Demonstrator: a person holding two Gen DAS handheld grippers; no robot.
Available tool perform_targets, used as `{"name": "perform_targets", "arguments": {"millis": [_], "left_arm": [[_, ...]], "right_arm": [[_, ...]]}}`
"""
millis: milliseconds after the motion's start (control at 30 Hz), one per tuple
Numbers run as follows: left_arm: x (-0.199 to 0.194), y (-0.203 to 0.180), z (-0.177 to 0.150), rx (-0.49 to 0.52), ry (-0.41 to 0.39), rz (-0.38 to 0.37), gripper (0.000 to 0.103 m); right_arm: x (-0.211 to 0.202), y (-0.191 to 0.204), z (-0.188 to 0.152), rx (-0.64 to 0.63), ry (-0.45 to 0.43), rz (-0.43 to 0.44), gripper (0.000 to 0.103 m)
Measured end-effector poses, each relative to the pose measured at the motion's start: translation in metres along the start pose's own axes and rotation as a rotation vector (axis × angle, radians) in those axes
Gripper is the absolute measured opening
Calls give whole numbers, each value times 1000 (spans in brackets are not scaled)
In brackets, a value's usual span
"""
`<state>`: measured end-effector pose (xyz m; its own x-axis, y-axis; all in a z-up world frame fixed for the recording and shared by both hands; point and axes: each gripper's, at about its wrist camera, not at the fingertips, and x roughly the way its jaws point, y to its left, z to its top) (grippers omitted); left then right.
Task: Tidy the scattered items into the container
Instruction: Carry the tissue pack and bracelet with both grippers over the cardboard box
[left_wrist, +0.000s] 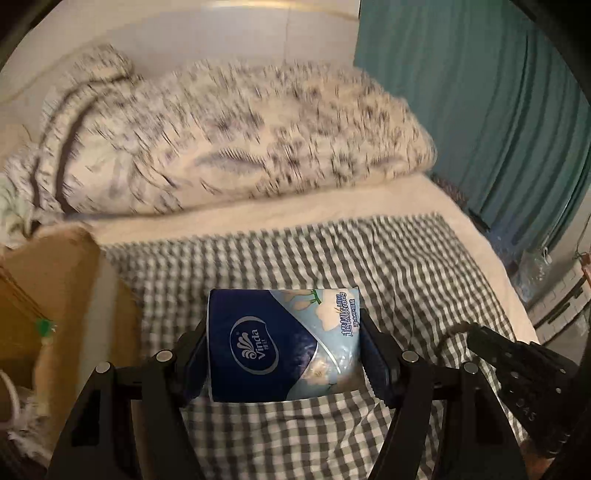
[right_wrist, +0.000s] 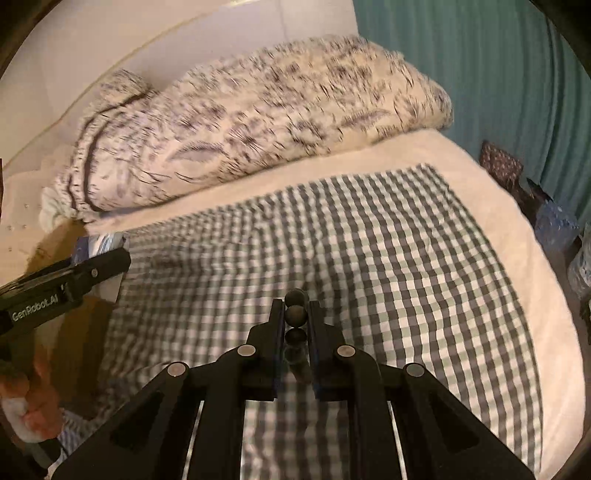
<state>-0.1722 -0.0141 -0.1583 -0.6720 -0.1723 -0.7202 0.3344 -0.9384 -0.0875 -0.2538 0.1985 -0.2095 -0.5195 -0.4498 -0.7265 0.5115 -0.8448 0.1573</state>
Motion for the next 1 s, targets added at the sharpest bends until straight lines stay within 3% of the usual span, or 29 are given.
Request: {"name": "perform_targets", "arguments": {"millis": [433,767,1000], "left_arm": [[-111,31,0,-15,-130,-17,72],[-168,47,-1,46,-221,53,72],[-206,73,3,15,-266,68,72]], "right_arm": [[-95,44,3,-31,-124,73,11],[-152,86,19,-71,-215,91,11],[-176,114,28,-102,-257,122,11]]}}
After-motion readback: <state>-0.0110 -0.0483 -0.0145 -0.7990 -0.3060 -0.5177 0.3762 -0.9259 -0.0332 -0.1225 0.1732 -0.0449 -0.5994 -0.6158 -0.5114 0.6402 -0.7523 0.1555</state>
